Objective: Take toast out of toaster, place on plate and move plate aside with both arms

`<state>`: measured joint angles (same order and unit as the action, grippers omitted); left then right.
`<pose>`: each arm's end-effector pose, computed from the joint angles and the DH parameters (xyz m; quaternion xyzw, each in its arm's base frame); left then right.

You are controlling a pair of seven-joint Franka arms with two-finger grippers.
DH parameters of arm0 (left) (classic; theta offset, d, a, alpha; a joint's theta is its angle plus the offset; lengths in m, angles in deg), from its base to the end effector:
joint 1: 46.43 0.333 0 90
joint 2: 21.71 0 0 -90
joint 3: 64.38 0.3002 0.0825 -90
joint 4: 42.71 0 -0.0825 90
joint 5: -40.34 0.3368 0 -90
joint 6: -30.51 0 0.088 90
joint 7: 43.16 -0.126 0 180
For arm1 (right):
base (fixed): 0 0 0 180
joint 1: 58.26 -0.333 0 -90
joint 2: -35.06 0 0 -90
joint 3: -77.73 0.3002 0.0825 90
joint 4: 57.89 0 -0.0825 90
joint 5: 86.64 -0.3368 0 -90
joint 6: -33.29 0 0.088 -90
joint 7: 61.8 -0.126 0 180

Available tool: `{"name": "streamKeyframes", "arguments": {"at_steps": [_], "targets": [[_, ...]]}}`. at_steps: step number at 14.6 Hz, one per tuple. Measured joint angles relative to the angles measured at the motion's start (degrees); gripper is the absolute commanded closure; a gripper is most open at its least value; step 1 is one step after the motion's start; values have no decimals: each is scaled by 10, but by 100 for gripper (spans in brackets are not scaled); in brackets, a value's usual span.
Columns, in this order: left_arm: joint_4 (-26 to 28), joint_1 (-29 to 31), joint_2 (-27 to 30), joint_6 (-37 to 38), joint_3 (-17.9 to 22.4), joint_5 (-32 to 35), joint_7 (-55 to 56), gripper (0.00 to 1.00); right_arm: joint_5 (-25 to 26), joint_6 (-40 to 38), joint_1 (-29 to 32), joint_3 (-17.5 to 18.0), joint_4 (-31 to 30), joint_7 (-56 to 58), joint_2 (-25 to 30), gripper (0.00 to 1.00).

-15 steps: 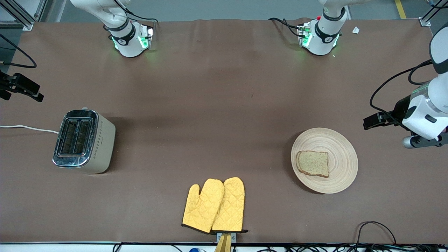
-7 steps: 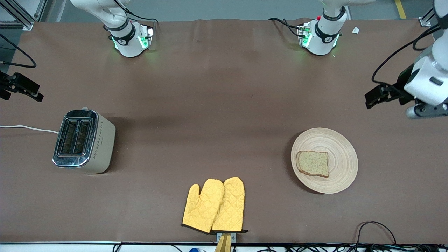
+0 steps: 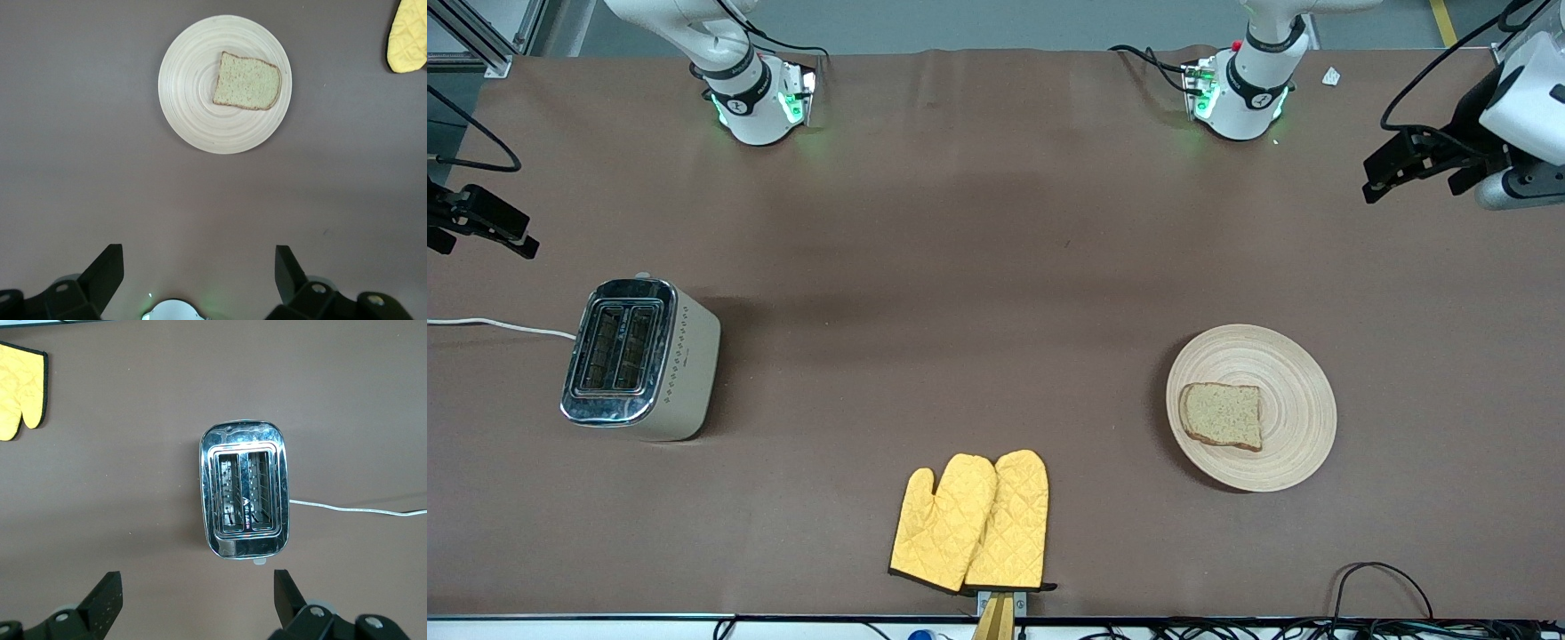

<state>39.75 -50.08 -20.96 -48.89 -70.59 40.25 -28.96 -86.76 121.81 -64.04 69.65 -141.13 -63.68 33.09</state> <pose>0.4756 -0.0833 0.6350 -0.9991 -0.0377 0.0198 0.0041 0.5162 -0.0190 0.6200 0.9989 -0.0363 0.0290 0.0015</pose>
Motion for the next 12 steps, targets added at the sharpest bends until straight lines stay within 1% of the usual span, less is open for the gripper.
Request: {"name": "streamKeyframes", "arguments": {"at_steps": [6,12], "targets": [[15,4,5,0,6,2,-47,0,0,0,0,0,0,0,1,0],[21,8,5,-20,7,3,-51,0,0,0,0,0,0,0,1,0]]}}
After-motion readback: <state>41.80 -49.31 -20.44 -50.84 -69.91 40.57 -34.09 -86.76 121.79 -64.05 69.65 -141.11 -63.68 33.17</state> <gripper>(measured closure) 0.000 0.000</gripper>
